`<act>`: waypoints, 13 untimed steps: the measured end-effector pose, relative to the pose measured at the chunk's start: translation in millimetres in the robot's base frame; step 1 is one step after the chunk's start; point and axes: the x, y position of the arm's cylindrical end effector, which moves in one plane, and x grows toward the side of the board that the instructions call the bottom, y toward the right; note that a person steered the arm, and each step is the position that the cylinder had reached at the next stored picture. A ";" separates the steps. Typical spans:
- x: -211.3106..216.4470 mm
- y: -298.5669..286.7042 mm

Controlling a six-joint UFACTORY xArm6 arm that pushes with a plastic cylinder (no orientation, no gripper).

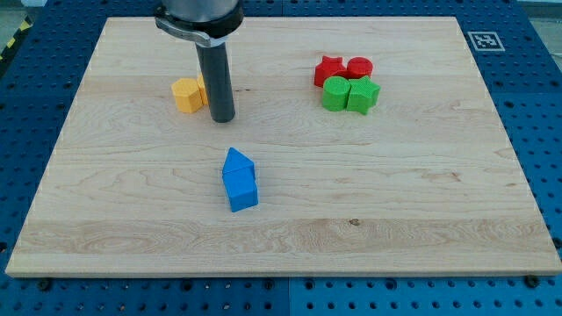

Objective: Push the blue triangle to the left of the blue cube

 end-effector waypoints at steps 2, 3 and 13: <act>35.0 -14.8; 43.7 -21.6; 76.1 119.6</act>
